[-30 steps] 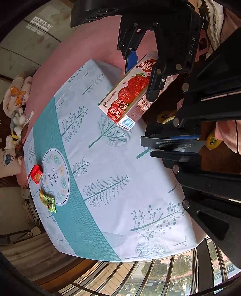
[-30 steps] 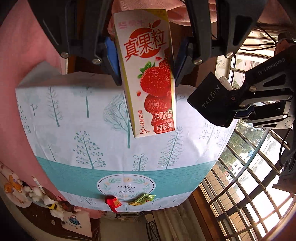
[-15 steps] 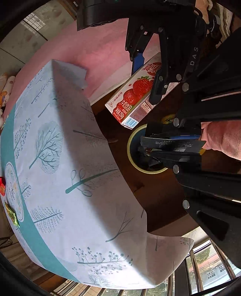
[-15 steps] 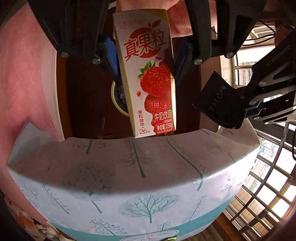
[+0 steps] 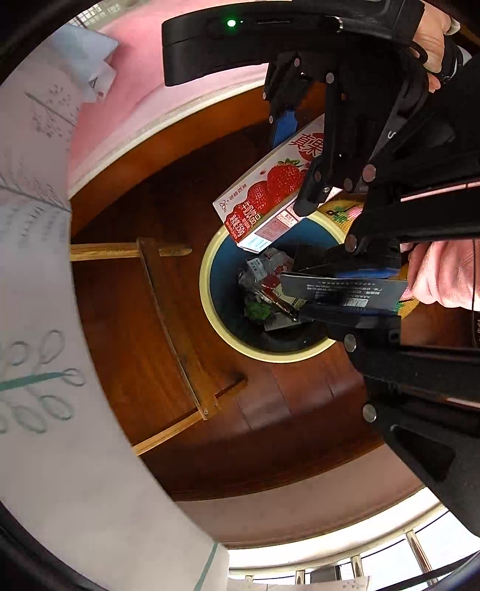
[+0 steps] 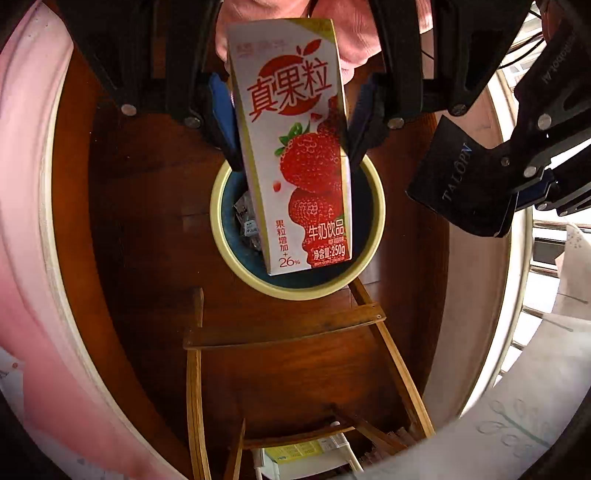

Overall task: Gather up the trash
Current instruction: 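Carry the TALOPN card and strawberry carton down over the bin, then open both tools to drop the card and carton into the bin, then raise both open tools back over the table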

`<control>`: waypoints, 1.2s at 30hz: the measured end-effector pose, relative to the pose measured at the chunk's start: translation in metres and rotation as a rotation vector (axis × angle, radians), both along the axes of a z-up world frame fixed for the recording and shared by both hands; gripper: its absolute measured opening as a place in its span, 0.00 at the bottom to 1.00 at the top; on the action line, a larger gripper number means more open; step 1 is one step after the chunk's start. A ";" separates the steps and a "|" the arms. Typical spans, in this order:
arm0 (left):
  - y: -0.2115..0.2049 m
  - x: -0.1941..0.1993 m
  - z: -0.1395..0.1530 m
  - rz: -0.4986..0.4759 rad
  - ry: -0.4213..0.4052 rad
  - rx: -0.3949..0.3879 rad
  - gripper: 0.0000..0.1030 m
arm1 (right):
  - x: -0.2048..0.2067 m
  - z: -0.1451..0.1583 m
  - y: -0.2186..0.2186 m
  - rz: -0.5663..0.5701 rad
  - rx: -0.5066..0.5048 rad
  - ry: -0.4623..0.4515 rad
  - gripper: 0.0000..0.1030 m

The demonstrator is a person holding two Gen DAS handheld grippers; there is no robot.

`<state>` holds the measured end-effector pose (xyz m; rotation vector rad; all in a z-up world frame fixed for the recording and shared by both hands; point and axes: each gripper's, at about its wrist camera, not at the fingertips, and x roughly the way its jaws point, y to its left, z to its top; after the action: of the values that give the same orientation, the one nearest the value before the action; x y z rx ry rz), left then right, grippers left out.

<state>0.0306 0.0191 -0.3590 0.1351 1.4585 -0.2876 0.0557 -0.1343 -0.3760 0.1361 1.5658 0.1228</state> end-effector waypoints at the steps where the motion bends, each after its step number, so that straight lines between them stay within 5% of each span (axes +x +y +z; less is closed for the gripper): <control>1: -0.001 0.003 -0.009 0.008 0.004 0.002 0.13 | 0.001 -0.010 -0.002 -0.003 0.001 0.002 0.53; 3: -0.002 0.004 -0.021 0.024 0.001 -0.002 0.31 | 0.004 -0.028 -0.005 -0.018 0.015 0.011 0.54; 4: -0.002 0.004 -0.025 0.030 0.000 -0.001 0.53 | 0.004 -0.034 -0.007 -0.027 0.017 0.015 0.54; 6: 0.002 0.005 -0.027 0.056 -0.020 0.019 0.65 | 0.003 -0.045 -0.009 -0.029 0.005 0.019 0.58; 14: 0.007 0.013 -0.030 0.089 -0.003 0.052 0.66 | 0.001 -0.041 -0.009 0.001 0.015 0.004 0.63; 23: 0.011 0.013 0.004 0.066 -0.039 0.062 0.66 | 0.000 -0.013 -0.010 -0.030 0.018 -0.016 0.63; 36: 0.012 0.004 0.124 0.034 -0.093 0.048 0.66 | -0.015 0.086 -0.011 -0.110 0.045 -0.046 0.63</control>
<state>0.0350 0.0315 -0.2346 0.1603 1.3747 -0.2153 0.0404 -0.1449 -0.2900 0.2524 1.5065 0.0746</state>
